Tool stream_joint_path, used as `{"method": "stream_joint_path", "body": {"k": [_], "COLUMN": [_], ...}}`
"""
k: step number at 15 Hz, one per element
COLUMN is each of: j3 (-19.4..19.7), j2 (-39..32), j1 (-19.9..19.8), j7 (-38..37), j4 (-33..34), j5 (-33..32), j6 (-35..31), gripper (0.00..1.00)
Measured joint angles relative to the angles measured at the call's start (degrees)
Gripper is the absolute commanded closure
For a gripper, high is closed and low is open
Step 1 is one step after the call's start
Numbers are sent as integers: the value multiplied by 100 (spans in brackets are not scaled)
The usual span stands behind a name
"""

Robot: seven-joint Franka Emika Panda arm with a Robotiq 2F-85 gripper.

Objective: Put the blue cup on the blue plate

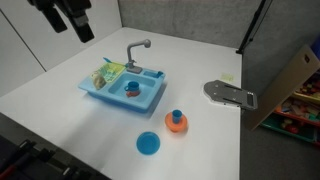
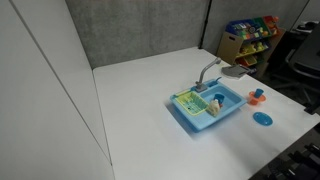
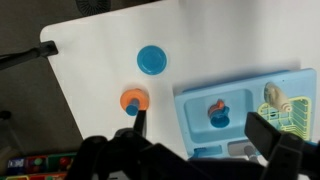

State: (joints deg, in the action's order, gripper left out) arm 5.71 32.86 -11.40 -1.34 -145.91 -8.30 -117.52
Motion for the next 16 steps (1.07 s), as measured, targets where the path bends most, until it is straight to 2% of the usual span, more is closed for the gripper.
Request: {"method": "stream_joint_path", "body": {"k": [4, 10, 16], "j3": [30, 2, 29], "j2": [-399, -1141, -2049], "j1": [-129, -315, -450], "j7": [-41, -688, -1084], "j4": [-241, -797, -942], "j5": [-205, -1071, -1230], "j6": [-417, -1615, -2424], "gripper": [0, 0, 0]}}
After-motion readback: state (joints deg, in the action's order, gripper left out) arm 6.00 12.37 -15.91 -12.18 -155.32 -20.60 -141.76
